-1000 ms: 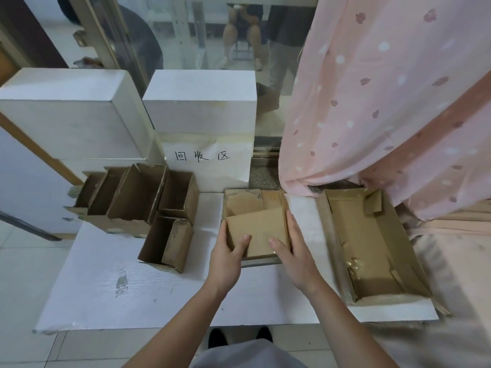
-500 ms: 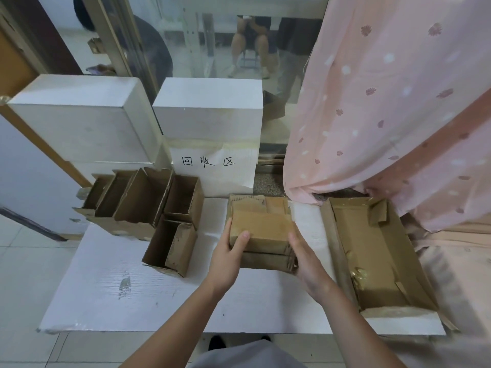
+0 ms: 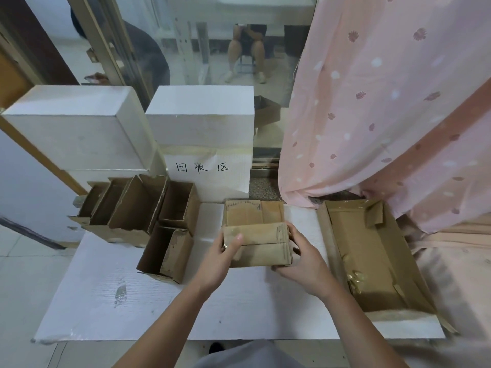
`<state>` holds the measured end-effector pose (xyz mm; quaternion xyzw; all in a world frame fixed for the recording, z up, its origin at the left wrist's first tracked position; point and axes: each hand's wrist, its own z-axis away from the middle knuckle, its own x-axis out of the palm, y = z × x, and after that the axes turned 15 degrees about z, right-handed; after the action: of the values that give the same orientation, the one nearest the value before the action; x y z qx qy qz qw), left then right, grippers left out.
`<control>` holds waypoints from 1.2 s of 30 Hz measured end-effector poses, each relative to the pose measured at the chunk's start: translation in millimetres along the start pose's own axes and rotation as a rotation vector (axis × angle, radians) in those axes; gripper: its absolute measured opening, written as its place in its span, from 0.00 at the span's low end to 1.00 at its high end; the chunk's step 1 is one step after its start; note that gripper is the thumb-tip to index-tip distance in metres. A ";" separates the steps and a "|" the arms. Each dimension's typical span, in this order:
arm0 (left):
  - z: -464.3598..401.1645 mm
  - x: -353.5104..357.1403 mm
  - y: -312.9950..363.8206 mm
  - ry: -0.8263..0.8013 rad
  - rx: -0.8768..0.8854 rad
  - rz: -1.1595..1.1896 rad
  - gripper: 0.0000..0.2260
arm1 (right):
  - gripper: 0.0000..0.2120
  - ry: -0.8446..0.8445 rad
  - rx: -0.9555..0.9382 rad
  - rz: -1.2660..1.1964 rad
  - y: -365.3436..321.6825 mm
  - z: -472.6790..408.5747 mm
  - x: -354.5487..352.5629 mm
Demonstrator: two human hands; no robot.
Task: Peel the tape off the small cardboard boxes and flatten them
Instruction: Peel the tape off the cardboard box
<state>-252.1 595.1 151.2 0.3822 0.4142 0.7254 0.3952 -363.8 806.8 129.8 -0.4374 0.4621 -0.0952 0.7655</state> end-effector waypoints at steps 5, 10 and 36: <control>6.8 -6.8 2.2 -0.122 0.153 -0.155 0.39 | 0.47 -0.029 0.048 -0.190 8.4 -2.2 -1.1; 0.6 -13.1 -2.5 -0.047 0.229 -0.209 0.46 | 0.40 -0.089 0.086 -0.291 10.5 -5.1 2.3; -16.2 0.5 10.6 0.119 0.232 -0.288 0.37 | 0.56 0.104 0.030 0.005 -32.9 -21.0 29.4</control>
<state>-269.3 587.1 154.9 0.3184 0.5683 0.6300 0.4228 -355.6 758.7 132.4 -0.4191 0.5012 -0.1227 0.7471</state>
